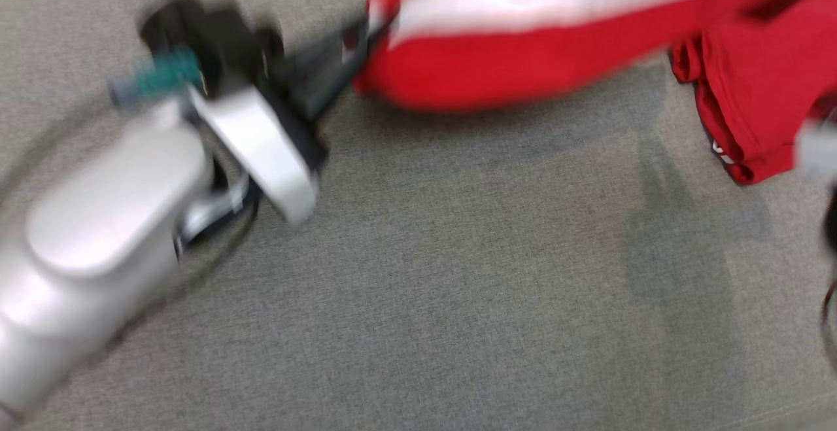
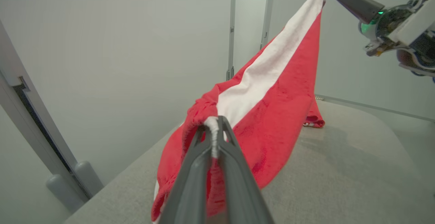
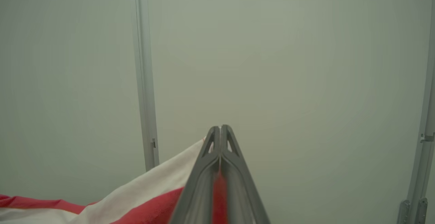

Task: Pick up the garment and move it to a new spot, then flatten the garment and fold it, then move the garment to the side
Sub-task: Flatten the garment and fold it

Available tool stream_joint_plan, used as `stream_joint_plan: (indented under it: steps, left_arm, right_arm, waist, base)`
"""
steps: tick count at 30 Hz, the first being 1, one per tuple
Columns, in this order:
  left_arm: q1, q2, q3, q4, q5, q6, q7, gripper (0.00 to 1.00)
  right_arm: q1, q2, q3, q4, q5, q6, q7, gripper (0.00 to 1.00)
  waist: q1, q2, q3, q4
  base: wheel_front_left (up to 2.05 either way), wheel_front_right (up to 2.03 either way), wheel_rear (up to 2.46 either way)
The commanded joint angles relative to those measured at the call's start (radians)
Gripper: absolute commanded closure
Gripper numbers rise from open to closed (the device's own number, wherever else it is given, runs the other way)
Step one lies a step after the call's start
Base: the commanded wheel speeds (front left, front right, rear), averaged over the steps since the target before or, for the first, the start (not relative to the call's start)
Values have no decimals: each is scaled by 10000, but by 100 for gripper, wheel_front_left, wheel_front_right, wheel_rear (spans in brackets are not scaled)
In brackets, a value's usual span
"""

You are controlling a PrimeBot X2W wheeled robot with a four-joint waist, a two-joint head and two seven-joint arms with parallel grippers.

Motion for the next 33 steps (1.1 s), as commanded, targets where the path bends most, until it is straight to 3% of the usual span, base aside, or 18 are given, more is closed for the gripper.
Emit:
stream_joint_plan:
  steps: [1,5,9,12,20,25,29,33]
  left_arm:
    - [576,100,-217,-89,90,-1,-89,100]
    - [2624,500,4,-639,905,0,-120,100]
    - [5361,771,1046,-1437,2176,287,-125,100]
    - [6231,898,1427,-1741,2508,468,-124,100]
    - [8404,1555,2339,-2806,3084,1046,-126,100]
    - [9075,1865,2496,-3637,2841,1167,-125,100]
    - [9093,1325,2832,-4088,2305,1009,-126,100]
    - [8598,494,2948,-3772,1786,576,-127,100]
  right_arm:
    - [805,166,-26,11,76,-1,-6,100]
    - [3129,714,45,-41,258,-1,-6,100]
    - [5281,1236,-100,-297,508,-1,-8,100]
    - [5812,1255,-116,-556,529,-1,-6,100]
    - [7480,406,268,-1964,901,-2,-8,100]
    - [8669,58,-428,-3268,1188,-4,-8,100]
    - [9062,220,-1274,-4023,1227,-2,215,100]
    - [8318,233,-1639,-3745,961,-1,943,100]
  waist:
    - [0,0,-177,137]
    - [0,0,-419,192]
    - [0,0,-893,241]
    - [0,0,-1042,274]
    - [0,0,-1507,708]
    - [0,0,-1627,972]
    - [0,0,-1678,1148]
    - [0,0,-1700,1343]
  base:
    - [0,0,0]
    - [0,0,0]
    - [0,0,0]
    - [0,0,0]
    - [0,0,0]
    - [0,0,0]
    - [0,0,0]
    - [0,0,0]
